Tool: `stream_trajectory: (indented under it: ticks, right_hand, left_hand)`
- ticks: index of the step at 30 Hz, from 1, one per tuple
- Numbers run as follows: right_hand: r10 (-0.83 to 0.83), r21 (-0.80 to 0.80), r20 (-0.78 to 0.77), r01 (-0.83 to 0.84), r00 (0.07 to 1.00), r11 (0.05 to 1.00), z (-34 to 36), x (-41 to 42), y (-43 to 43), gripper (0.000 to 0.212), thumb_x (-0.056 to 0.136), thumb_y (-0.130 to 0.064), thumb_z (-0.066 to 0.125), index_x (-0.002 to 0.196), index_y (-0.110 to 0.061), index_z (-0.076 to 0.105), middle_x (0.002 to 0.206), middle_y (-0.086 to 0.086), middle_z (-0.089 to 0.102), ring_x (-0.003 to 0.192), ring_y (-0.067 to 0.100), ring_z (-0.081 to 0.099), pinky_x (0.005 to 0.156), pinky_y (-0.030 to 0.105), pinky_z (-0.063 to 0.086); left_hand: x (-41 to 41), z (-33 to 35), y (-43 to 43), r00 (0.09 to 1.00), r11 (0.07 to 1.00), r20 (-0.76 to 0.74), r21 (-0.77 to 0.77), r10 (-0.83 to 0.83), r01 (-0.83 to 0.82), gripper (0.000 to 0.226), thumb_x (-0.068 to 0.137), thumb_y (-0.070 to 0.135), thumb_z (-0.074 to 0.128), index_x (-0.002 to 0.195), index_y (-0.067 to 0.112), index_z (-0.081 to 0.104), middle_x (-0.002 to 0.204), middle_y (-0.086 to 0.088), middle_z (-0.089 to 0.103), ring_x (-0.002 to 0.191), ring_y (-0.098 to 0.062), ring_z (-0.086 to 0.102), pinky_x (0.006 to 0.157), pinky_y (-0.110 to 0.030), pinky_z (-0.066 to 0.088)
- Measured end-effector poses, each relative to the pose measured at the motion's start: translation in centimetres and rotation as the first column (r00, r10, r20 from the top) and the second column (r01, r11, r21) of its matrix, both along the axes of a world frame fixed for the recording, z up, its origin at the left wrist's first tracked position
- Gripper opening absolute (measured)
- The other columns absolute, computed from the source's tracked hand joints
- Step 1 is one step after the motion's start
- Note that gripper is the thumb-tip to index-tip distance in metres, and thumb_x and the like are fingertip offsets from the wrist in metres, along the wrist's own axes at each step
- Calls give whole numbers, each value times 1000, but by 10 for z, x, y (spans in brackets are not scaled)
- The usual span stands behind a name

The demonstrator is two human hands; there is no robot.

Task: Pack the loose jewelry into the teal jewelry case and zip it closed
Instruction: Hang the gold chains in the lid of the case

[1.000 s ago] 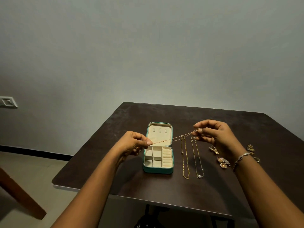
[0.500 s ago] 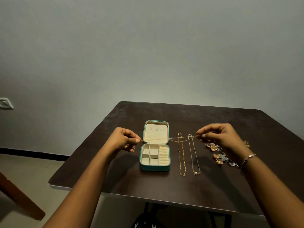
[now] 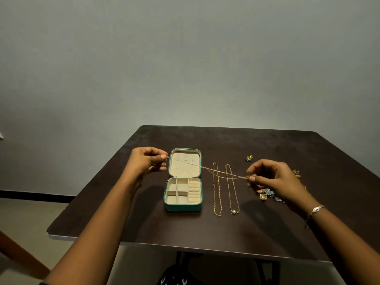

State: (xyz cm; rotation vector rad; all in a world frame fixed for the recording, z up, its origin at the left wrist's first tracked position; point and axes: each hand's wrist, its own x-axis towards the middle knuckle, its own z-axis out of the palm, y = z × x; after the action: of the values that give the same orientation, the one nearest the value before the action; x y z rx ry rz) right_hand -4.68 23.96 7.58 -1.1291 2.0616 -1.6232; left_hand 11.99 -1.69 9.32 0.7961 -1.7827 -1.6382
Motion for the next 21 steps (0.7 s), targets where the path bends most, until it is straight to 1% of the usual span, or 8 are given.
stream_trajectory:
  ticks: [3,5,8,11,13,15,17,21]
  right_hand:
    - [15,31,-70,-12,997,999,-8,3,7,13,82,3,61,86,-9,64,73,9,67,66,16,65,56,22,49]
    - [-22,67,-284,42,959,997,-15,6,11,19,80,4,64,82,-15,66,73,3,66,67,11,63,58,18,48]
    - [-45,38,-688,98,725,994,-27,12,17,19,76,-1,65,83,-19,67,81,-3,62,73,10,59,63,18,46]
    - [-31,23,-884,110,466,994,-34,21,23,15,80,-14,54,84,-14,68,81,2,61,67,14,60,54,26,49]
    - [-48,-17,-950,102,310,995,-37,28,25,23,83,-14,48,81,-8,70,77,7,62,63,19,60,48,28,50]
    - [-46,-34,-980,67,192,997,-40,32,27,34,93,-14,41,78,-5,71,75,9,63,64,20,60,50,28,50]
    - [-33,-27,-991,46,132,999,-43,33,29,42,97,-14,36,76,-4,70,76,9,63,69,21,61,55,28,51]
    - [1,6,-995,48,104,999,-56,32,32,25,92,-10,49,76,-5,67,76,8,61,72,23,59,62,31,49]
  left_hand:
    - [-13,7,3,999,1000,-47,6,-5,6,16,85,-7,54,76,3,62,69,-10,60,47,-6,61,52,-19,56]
    - [-23,11,4,997,1000,-79,21,-21,23,16,85,-8,54,76,3,62,69,-11,60,50,-9,61,52,-19,56]
    - [-40,16,5,997,999,-75,38,-35,38,15,85,-7,55,76,2,61,70,-11,59,58,-16,59,51,-19,55]
    - [-60,23,11,997,996,-67,68,-44,49,16,86,-9,53,74,0,60,67,-11,56,45,-12,58,47,-19,54]
    - [-75,26,16,996,995,-61,68,-63,67,18,86,-10,52,73,0,59,66,-11,56,40,-10,57,46,-20,53]
    - [-90,27,20,995,995,-43,50,-86,88,18,85,-10,52,72,0,59,66,-12,56,46,-13,56,47,-20,54]
    - [-104,28,27,994,993,-27,29,-110,111,19,86,-11,52,71,0,57,67,-12,56,52,-16,54,46,-21,53]
    - [-136,25,42,988,988,34,-13,-151,152,22,84,-13,50,67,0,55,65,-12,53,54,-19,51,42,-21,51]
